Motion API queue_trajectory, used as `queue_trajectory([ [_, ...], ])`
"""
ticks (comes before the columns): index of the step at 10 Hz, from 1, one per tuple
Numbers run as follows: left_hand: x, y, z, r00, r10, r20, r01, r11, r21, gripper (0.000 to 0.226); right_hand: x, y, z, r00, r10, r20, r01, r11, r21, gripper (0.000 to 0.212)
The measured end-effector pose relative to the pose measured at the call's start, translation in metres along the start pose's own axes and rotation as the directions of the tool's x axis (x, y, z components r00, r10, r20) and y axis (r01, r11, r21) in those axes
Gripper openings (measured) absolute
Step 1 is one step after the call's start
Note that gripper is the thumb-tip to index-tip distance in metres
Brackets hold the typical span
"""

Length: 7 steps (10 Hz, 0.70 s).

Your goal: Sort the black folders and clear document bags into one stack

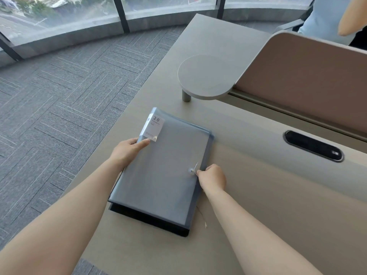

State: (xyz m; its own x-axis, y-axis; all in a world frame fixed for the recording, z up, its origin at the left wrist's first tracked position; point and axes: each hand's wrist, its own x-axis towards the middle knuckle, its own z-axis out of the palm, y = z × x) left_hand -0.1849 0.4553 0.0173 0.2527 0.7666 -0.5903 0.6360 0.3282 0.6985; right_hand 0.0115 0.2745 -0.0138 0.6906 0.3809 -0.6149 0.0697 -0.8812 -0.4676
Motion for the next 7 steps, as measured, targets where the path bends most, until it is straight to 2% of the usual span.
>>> queue_trajectory([
  [2,-0.002,0.001,0.000,1.000,0.013,0.005,-0.014,1.000,0.027,0.050,-0.003,0.000,0.004,1.000,-0.003,0.013,0.003,1.000,-0.016,0.028],
  [3,-0.005,0.001,0.005,0.997,0.047,-0.059,-0.041,0.994,0.105,0.055,-0.006,0.003,0.003,1.000,-0.025,0.010,0.025,1.000,-0.003,0.027],
  [4,-0.003,0.001,0.010,0.988,0.070,-0.134,-0.046,0.984,0.171,0.062,-0.010,0.007,0.000,0.999,-0.031,0.020,0.030,0.998,0.056,0.023],
  [5,-0.009,0.002,0.011,0.974,0.102,-0.201,-0.047,0.965,0.260,0.083,-0.020,0.015,-0.001,0.999,-0.021,0.034,0.017,0.994,0.110,0.023],
  [6,-0.021,0.007,0.014,0.929,0.208,-0.308,-0.108,0.944,0.312,0.076,-0.031,0.024,-0.007,0.999,-0.030,0.030,0.026,0.990,0.135,0.025],
  [7,-0.039,0.009,0.022,0.847,0.365,-0.386,-0.232,0.908,0.348,0.065,-0.047,0.043,-0.014,0.999,-0.039,0.014,0.036,0.985,0.169,0.020],
])
